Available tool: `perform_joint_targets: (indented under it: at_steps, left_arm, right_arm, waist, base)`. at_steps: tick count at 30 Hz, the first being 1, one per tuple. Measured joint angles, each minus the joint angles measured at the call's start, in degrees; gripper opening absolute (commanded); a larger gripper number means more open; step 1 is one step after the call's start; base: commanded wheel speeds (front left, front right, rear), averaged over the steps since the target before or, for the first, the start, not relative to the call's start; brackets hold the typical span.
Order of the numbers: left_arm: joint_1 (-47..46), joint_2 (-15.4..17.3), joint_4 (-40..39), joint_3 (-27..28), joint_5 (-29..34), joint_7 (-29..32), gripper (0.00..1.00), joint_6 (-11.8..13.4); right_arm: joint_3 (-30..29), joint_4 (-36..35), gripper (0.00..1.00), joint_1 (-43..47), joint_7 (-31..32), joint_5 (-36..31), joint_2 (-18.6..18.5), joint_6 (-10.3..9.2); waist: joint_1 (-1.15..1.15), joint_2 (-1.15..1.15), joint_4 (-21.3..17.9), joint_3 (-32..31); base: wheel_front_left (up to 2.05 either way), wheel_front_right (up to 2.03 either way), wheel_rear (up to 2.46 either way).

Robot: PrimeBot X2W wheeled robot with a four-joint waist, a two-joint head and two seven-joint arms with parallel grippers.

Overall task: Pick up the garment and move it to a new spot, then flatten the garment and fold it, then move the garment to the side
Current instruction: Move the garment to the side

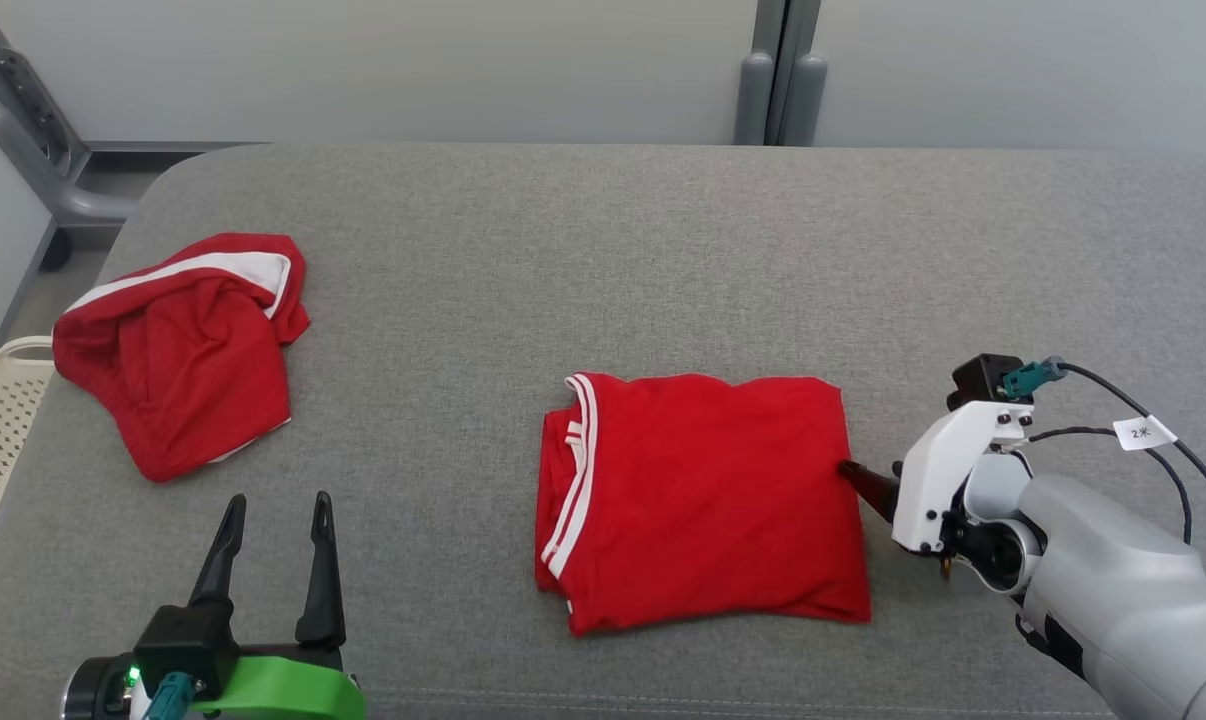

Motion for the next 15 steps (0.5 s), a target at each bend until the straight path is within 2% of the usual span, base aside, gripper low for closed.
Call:
perform_joint_targets:
  at_steps: [15]
  left_arm:
    - [-0.71,-0.01,0.75,-0.69,-0.53,0.00,1.00,0.10]
  right_arm:
    - [-1.12,5.25,1.00,-0.64,4.38,4.04,3.18,0.00]
  waist:
    - [0.00,0.00,1.87,1.44]
  base:
    - [0.00,0.00,0.00]
